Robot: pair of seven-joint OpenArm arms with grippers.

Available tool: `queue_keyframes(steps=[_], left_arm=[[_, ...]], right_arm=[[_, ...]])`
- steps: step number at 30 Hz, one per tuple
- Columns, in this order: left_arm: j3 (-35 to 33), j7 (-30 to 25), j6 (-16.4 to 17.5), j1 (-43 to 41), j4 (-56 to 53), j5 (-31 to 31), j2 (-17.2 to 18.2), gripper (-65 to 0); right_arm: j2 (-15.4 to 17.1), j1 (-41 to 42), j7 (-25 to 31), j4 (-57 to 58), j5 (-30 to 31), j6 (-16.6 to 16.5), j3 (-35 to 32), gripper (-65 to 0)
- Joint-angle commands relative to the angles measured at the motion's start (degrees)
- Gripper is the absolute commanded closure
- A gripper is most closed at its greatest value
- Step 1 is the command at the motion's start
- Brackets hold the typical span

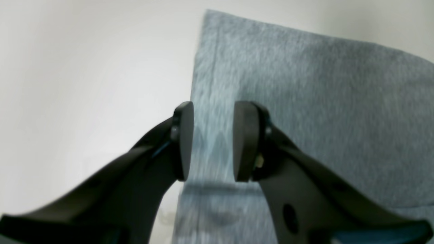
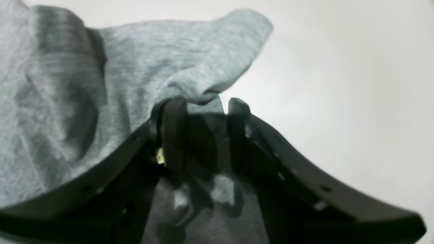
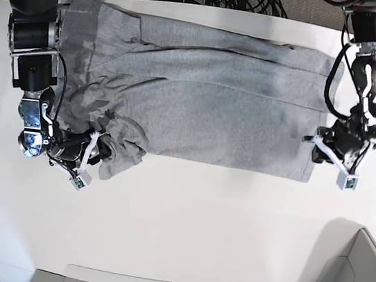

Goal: Fold the T-shirt properly
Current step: 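Grasp the sleeve with the right gripper and the shirt side with the left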

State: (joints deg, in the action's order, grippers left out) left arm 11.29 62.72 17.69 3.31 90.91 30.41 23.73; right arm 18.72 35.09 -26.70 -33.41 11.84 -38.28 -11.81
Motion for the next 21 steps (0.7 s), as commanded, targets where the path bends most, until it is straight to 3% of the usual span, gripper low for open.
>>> queue_keyframes(steps=[1,8,16,21], left_arm=[[-0.8,-2.4,0.6,2.9,-3.3,1.5,1.5,-20.5],[-10.5,-11.2,1.5,13.7,-21.2,4.3,6.6,-20.5],[-20.3,-17.0,1.6,20.4,-33.2,4.2,7.0,-20.6],[-21.3,-19.8,1.6,21.8,-40.9,4.2,7.0,-20.5]], right_arm=[[0.3,0.4,-2.9,0.0,-1.8,-1.2,-0.2,-21.1],[1.5,0.1,-2.9,0.1,-1.8,-1.2,-0.2,-21.1],[2.3,0.2,-2.8,0.1,-1.8,-1.2,-0.2,-21.1],[2.2,0.2,-2.8,0.1,-1.8,-1.2,-0.2,-21.1]])
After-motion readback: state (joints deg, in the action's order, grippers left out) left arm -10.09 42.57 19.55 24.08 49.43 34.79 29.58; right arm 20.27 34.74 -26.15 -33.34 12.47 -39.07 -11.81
